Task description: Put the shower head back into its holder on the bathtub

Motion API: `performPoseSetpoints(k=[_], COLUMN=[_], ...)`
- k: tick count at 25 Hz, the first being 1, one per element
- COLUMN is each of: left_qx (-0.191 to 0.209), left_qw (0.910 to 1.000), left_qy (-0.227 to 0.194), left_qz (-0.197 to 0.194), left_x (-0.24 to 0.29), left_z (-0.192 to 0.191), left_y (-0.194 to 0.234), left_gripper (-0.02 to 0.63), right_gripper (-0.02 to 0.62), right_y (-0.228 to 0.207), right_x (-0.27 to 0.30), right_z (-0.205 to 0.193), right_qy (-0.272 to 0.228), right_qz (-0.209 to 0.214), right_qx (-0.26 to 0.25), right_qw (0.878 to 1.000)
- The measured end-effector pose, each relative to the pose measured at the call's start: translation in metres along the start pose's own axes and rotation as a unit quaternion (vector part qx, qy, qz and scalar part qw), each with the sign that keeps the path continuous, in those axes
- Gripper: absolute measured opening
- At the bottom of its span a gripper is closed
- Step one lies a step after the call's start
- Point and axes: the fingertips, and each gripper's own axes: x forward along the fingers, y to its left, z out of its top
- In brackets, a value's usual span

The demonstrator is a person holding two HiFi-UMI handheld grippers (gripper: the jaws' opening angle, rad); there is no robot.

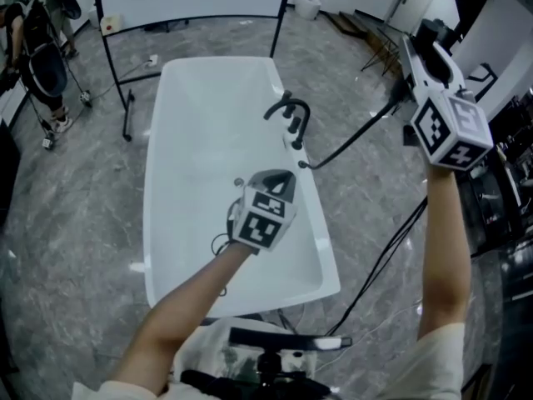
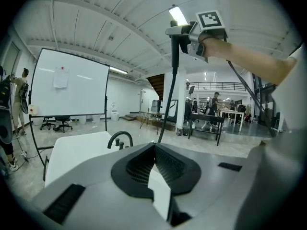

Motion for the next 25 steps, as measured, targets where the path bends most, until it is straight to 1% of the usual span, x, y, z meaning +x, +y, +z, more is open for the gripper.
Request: performPoseSetpoints(k=[6,10,18,25], left_qx=[-0.011,-0.021,-0.032,-0.032], left_qw=[0.9998,0.9993,0.9980,0.9977], left_qy=[0.002,0.005,0.010,0.010], left_qz=[0.016,0.029,0.054,0.059], left_x=[0.020,0.031,0.055,0.069], left_z=[0.006,0.005,0.002,0.008], left_y=[-0.008,-0.010,-0.013,-0.012], left_gripper=[0.015,0.015,0.015,0.015], right_gripper=[0.130,0.130,0.130,0.130], right_y=[-0.025,-0.032,-0.039,-0.036], right_x=[0.018,0.030,0.044,0.049], right_z=[-0.007,-0.020,-0.054,-0.078], right_qy=[-0.009,-0.008,-0.006,0.003], right_qz=[0.014,0.028,0.054,0.066], right_qx=[0.002,0.007,0.027,0.041], right_qw=[1.000,1.000,0.998,0.997])
